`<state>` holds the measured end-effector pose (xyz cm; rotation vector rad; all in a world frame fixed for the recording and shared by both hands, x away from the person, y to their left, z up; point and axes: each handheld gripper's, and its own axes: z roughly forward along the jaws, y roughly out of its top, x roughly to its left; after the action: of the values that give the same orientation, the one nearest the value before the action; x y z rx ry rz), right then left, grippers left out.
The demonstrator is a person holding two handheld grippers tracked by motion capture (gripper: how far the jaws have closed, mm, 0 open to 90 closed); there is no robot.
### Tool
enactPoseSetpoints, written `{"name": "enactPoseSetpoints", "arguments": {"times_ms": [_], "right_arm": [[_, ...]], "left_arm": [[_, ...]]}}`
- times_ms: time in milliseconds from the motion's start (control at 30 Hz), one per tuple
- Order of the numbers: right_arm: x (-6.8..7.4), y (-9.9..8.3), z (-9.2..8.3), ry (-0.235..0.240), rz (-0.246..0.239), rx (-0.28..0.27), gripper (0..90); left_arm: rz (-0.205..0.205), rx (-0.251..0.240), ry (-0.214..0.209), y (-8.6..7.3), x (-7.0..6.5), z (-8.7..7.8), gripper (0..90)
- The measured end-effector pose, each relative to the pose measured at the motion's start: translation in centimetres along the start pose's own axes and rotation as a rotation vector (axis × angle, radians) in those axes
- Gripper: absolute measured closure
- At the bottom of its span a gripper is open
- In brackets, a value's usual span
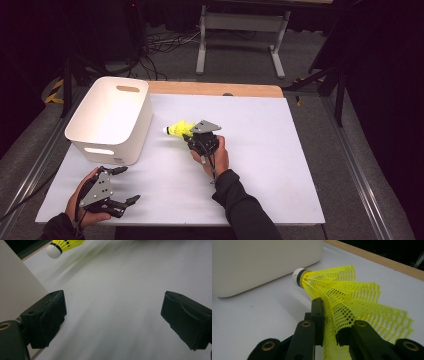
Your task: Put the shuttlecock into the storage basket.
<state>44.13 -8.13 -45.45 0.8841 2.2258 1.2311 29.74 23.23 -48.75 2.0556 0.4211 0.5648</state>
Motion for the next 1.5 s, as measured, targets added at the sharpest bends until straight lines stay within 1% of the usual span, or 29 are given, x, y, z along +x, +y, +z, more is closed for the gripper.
{"name": "enactPoseSetpoints", "arguments": {"times_ms": [33, 100, 200, 233, 300, 400, 500, 533, 567, 667, 700, 733, 867, 900, 1000, 1033, 1167, 1233, 1333, 1400, 1500], "right_arm": [[0.0, 0.0, -0.2, -0.004, -0.003, -0.002, 80.2], [0.0, -0.2, -0.6, -0.010, -0.009, -0.006, 80.1], [-0.1, -0.3, -1.4, -0.010, -0.004, -0.016, 80.1], [-0.2, -0.5, -2.0, -0.001, 0.001, -0.024, 80.1], [-0.2, -0.5, -2.2, -0.001, -0.001, -0.026, 80.1], [-0.2, -0.8, -3.2, 0.005, -0.010, -0.039, 80.1], [-0.1, -0.9, -4.0, 0.014, -0.014, -0.053, 80.1], [0.0, -1.0, -4.3, 0.018, -0.019, -0.053, 80.1], [0.1, -1.1, -4.6, 0.021, -0.037, -0.050, 80.1], [0.1, -1.1, -4.9, 0.026, -0.050, -0.047, 80.1], [0.1, -1.1, -5.1, 0.027, -0.051, -0.049, 80.1], [0.1, -1.0, -5.5, 0.031, -0.056, -0.058, 80.1], [0.2, -0.9, -6.0, 0.036, -0.065, -0.065, 80.1], [0.3, -0.9, -6.3, 0.047, -0.075, -0.064, 80.1], [0.5, -1.0, -6.5, 0.050, -0.088, -0.062, 80.1], [0.7, -1.0, -6.9, 0.060, -0.099, -0.065, 80.1], [0.9, -1.0, -7.4, 0.071, -0.109, -0.069, 80.1], [1.0, -1.0, -7.6, 0.071, -0.111, -0.069, 80.1], [1.3, -1.3, -7.9, 0.077, -0.129, -0.064, 80.0], [1.4, -1.4, -8.0, 0.082, -0.139, -0.058, 80.0], [1.5, -1.5, -8.2, 0.089, -0.147, -0.054, 80.0]], "left_arm": [[0.004, 0.000, 0.002, 0.0, 0.0, 0.0, 6.9], [-0.001, 0.000, 0.002, 0.0, 0.0, 0.0, 6.9], [0.002, 0.004, 0.004, 0.0, 0.0, 0.0, 6.9], [0.006, 0.005, 0.006, 0.0, 0.0, 0.0, 6.9], [0.009, 0.007, 0.010, 0.1, 0.0, 0.1, 6.9], [0.003, 0.007, 0.016, 0.1, -0.1, 0.1, 6.9], [0.007, 0.009, 0.017, 0.2, -0.2, 0.1, 6.8], [0.004, 0.012, 0.016, 0.2, -0.2, 0.2, 6.8], [0.009, 0.012, 0.016, 0.2, -0.2, 0.2, 6.8], [0.015, 0.011, 0.017, 0.2, -0.2, 0.1, 6.8], [0.002, 0.011, 0.012, 0.1, -0.1, 0.2, 6.8], [0.003, 0.010, 0.013, 0.1, -0.1, 0.1, 6.8], [0.006, 0.010, 0.015, 0.1, -0.1, 0.1, 6.8], [0.006, 0.008, 0.016, 0.1, -0.1, 0.1, 6.8], [0.003, 0.008, 0.016, 0.1, -0.1, 0.1, 6.8], [0.004, 0.009, 0.015, 0.1, -0.1, 0.2, 6.8], [0.007, 0.011, 0.014, 0.1, -0.1, 0.2, 6.8], [-0.001, 0.013, 0.012, 0.0, 0.0, 0.2, 6.8], [0.007, 0.016, 0.014, 0.0, 0.1, 0.3, 6.8], [-0.004, 0.014, 0.005, 0.0, 0.1, 0.3, 6.9], [-0.001, 0.018, 0.001, 0.0, 0.1, 0.3, 7.3]]}}
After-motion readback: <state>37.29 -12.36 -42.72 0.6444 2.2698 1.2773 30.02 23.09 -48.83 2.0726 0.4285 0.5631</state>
